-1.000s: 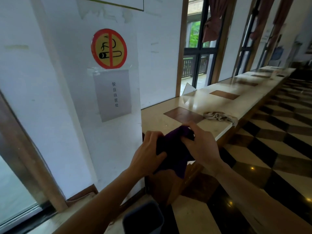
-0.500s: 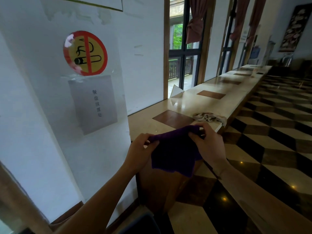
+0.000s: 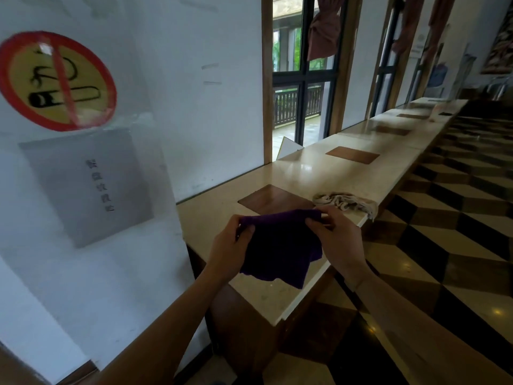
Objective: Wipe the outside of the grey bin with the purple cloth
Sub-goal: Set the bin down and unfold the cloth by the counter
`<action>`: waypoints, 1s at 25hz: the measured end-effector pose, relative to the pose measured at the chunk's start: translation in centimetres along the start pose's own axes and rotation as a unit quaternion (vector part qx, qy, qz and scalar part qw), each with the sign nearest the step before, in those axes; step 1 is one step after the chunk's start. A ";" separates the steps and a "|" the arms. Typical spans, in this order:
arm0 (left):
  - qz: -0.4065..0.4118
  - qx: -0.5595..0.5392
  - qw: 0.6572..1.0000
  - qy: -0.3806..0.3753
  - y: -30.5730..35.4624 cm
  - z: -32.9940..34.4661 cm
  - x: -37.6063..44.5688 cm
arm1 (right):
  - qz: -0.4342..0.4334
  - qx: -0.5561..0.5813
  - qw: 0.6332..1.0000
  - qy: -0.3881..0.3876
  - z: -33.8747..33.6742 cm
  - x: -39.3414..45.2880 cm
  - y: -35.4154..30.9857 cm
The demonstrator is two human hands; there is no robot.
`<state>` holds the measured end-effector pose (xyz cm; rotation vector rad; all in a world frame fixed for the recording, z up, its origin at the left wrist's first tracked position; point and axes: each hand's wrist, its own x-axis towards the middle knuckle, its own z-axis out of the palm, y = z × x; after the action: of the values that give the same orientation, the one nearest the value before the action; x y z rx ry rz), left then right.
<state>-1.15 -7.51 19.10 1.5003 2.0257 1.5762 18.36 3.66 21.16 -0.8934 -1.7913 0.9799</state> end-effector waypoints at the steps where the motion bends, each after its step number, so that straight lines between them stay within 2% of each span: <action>1: -0.011 -0.001 1.000 0.003 -0.3 1.4 1.2 | 0.003 0.005 1.000 -0.004 -0.2 1.6 1.1; 7: -0.076 -0.009 0.996 0.037 -3.5 7.6 5.2 | 0.017 0.015 0.998 -0.051 0.8 7.9 8.0; 13: -0.122 0.003 0.991 0.050 -7.8 9.4 6.8 | 0.053 0.030 0.995 -0.084 4.1 9.2 12.7; 20: -0.232 -0.026 0.972 0.009 -14.2 10.0 6.8 | 0.113 -0.038 0.987 -0.105 9.3 10.1 17.3; 25: -0.349 -0.045 0.935 -0.041 -19.9 11.7 6.6 | 0.191 -0.109 0.966 -0.138 13.1 10.2 22.6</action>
<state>-8.61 6.26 0.88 0.6631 2.0647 1.2511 6.55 18.88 0.80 -1.3297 -2.0334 1.2134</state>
